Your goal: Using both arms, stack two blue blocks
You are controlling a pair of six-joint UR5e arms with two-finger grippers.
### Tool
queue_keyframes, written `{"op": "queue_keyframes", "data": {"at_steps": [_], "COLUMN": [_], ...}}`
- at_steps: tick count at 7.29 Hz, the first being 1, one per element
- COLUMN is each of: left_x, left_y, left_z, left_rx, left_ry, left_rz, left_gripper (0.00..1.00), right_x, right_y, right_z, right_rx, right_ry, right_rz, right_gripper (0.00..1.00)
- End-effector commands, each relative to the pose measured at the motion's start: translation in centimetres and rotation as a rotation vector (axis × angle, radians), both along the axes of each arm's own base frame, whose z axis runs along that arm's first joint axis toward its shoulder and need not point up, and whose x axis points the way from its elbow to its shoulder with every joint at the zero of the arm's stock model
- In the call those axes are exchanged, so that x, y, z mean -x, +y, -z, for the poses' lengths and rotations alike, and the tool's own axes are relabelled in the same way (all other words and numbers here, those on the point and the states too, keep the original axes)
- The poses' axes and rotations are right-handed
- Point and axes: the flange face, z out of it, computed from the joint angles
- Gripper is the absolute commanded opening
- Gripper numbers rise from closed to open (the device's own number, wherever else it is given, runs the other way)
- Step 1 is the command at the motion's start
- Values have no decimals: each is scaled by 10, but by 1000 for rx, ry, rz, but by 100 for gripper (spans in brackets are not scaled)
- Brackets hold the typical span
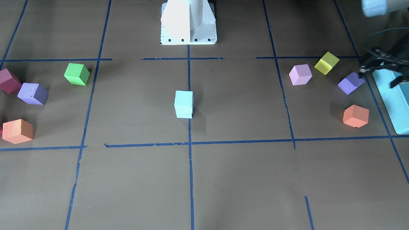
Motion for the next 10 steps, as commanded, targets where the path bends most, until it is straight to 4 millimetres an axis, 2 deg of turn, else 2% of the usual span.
{"op": "queue_keyframes", "data": {"at_steps": [1,2,3,4,5,7,8,10], "left_x": [85,104,120,139,140,144,144,143], "left_y": [-7,-14,-20,-37,-48,-42,-38,-35], "left_z": [-101,-133,-149,-166,-182,-188,-191,-177], "left_rx": [37,69,111,156,202,205,197,168], "left_ry": [-34,-38,-37,-34,4,76,76,68], "left_rz": [-14,-8,26,60,68,84,83,87], "left_gripper": [100,100,100,100,100,100,100,100], "right_x": [-29,-29,-29,-29,-33,-35,-35,-36], "right_y": [11,20,24,26,30,70,81,83], "right_z": [-19,-28,-29,-28,-23,-14,-12,-13], "right_rx": [4,18,16,12,6,-9,-7,-5], "right_ry": [15,11,11,12,12,13,13,21], "right_rz": [67,69,67,67,60,51,48,46], "right_gripper": [100,100,100,100,100,100,100,100]}}
